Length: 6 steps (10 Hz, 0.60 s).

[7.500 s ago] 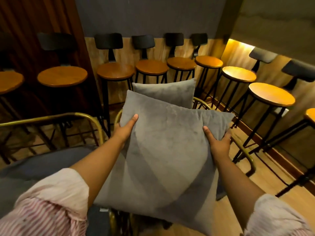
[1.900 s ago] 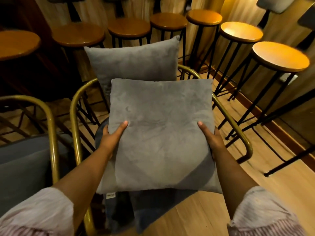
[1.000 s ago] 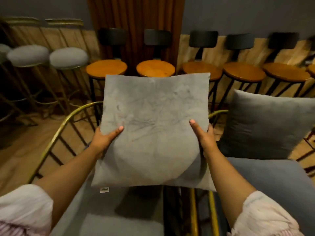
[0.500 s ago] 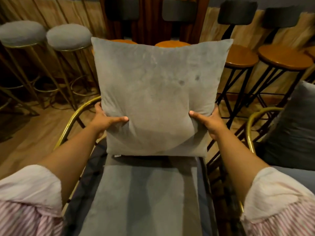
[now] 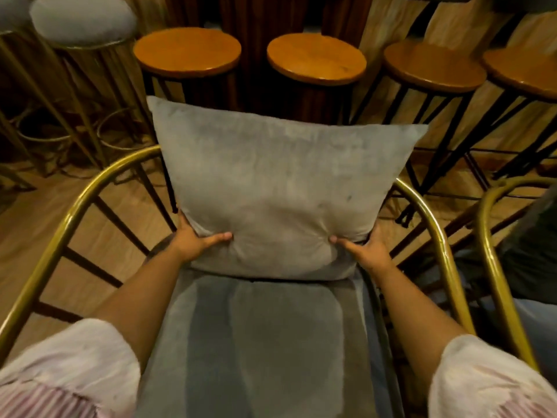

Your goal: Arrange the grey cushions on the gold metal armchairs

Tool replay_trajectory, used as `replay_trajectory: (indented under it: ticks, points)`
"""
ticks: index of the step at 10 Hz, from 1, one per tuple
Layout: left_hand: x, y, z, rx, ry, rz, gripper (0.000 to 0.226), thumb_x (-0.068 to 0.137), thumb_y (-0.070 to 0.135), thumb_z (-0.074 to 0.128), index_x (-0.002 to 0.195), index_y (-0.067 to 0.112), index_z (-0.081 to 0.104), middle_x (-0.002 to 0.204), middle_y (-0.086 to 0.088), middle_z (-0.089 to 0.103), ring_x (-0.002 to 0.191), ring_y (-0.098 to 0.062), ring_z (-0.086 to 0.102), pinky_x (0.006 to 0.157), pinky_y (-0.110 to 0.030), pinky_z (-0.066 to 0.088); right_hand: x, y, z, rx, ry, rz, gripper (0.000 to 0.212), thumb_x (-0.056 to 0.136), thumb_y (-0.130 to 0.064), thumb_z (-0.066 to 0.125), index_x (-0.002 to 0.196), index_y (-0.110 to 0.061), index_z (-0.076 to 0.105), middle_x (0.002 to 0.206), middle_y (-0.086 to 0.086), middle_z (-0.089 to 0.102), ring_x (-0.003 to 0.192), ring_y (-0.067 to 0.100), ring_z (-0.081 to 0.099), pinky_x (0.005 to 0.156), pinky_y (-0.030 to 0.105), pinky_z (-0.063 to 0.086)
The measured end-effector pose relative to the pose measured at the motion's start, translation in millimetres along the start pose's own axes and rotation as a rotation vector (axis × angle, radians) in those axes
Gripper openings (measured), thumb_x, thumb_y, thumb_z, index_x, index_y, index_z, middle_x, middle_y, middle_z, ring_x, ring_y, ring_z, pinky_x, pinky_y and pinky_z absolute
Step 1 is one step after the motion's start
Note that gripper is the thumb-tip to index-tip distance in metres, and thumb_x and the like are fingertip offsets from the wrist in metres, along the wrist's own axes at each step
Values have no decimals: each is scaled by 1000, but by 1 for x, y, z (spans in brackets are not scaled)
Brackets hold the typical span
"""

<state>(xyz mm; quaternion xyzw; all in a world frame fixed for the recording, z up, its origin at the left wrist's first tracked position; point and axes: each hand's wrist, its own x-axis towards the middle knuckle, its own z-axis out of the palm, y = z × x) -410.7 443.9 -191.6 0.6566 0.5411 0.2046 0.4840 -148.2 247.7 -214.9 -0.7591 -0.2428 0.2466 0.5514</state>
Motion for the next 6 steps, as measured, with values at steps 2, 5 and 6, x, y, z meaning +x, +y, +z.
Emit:
replay_trajectory:
  ticks: [2, 5, 6]
  points:
    - [23, -1, -11, -10, -5, 26, 99, 78, 29, 73, 151, 12, 7, 156, -8, 27, 141, -26, 32, 109, -29, 27, 6, -1, 4, 25, 71, -28, 82, 74, -20, 78, 142, -16, 32, 142, 6, 48, 122, 16, 46, 96, 27, 38]
    - [-12, 16, 12, -58, 99, -139, 84, 86, 27, 64, 149, 5, 13, 155, -17, 29, 139, -36, 34, 113, -42, 31, 3, -9, 0, -198, -69, 183, 93, 77, -37, 73, 148, -11, 20, 149, 13, 40, 134, 34, 42, 106, 40, 38]
    - [-40, 39, 16, -27, 65, -147, 62, 90, 23, 59, 142, 2, 33, 145, -20, 45, 129, -41, 46, 104, -42, 39, -14, -20, -10, -354, -137, 210, 73, 83, -44, 64, 141, -7, 38, 142, 16, 50, 127, 35, 49, 100, 40, 44]
